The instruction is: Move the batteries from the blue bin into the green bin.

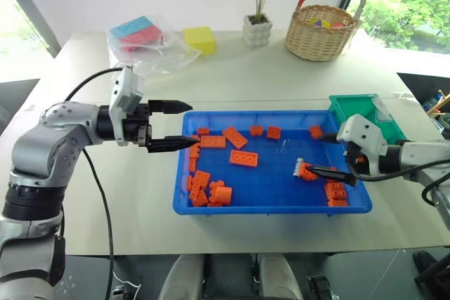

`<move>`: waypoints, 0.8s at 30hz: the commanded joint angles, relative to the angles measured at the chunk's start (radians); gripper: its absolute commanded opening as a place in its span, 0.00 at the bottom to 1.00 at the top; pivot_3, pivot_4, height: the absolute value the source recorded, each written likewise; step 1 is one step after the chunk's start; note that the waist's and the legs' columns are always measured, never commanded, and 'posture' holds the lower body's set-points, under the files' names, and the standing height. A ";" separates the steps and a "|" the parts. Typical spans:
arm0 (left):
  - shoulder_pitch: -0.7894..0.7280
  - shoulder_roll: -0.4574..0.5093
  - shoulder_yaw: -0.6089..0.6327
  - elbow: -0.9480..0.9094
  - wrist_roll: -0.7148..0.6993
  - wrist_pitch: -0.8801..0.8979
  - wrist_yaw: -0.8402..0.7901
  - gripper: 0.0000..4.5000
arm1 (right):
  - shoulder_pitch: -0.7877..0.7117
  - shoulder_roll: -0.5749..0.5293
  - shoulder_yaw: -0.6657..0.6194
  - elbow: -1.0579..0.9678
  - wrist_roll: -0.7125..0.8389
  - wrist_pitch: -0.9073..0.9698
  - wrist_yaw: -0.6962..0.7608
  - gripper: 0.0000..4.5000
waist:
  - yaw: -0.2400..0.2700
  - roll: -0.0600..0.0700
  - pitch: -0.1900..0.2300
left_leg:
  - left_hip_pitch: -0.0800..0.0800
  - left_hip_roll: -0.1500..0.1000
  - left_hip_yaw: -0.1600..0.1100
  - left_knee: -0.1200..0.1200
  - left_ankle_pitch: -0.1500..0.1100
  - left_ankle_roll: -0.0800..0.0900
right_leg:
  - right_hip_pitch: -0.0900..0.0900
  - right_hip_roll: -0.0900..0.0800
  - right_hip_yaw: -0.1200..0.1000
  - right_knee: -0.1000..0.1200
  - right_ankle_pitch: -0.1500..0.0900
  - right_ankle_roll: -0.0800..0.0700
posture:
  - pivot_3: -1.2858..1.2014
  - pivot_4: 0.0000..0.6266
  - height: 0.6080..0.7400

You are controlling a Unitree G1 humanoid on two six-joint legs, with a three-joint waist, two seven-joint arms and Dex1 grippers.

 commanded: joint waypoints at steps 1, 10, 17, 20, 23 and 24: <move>0.007 0.021 0.039 -0.044 -0.014 -0.008 0.001 1.00 | 0.012 -0.020 0.008 0.025 -0.021 -0.065 0.037 0.99 | -0.001 0.000 0.000 | 0.000 0.000 0.000 0.000 0.000 0.000 | 0.000 0.000 0.000 0.000 0.000 0.000 | 0.52 0.24 0.71; 0.034 0.033 0.058 -0.076 -0.024 0.002 0.017 1.00 | 0.025 0.035 0.062 0.076 -0.066 -0.112 0.013 0.99 | 0.001 0.000 0.000 | 0.000 0.000 0.000 0.000 0.000 0.000 | 0.000 0.000 0.000 0.000 0.000 0.000 | 0.52 0.24 0.71; 0.033 0.036 0.058 -0.079 -0.025 0.002 0.024 1.00 | 0.016 0.055 0.060 0.089 -0.061 -0.108 -0.001 0.59 | 0.004 0.000 0.000 | 0.000 0.000 0.000 0.001 0.000 0.000 | 0.001 0.000 0.000 0.000 0.000 0.000 | 0.52 0.24 0.71; 0.021 0.037 0.054 -0.068 -0.022 -0.001 0.021 1.00 | 0.009 0.050 0.049 0.070 -0.044 -0.081 -0.003 0.26 | 0.003 0.000 0.000 | 0.000 -0.001 0.000 0.001 0.000 0.000 | 0.001 0.000 0.000 0.000 0.000 0.000 | 0.52 0.24 0.71; 0.014 0.035 0.052 -0.059 -0.018 -0.005 0.019 1.00 | -0.019 0.051 0.025 0.048 -0.010 -0.045 -0.003 0.27 | 0.002 0.000 0.000 | 0.000 0.000 -0.001 0.001 0.000 0.000 | 0.001 0.000 0.000 0.000 0.000 0.000 | 0.52 0.24 0.71; 0.013 0.034 0.051 -0.058 -0.017 -0.006 0.019 1.00 | -0.029 0.052 0.018 0.043 0.002 -0.032 -0.003 0.27 | 0.002 0.000 0.000 | 0.000 0.000 0.000 0.001 0.000 0.000 | 0.001 0.000 0.000 0.000 0.000 0.000 | 0.52 0.24 0.71</move>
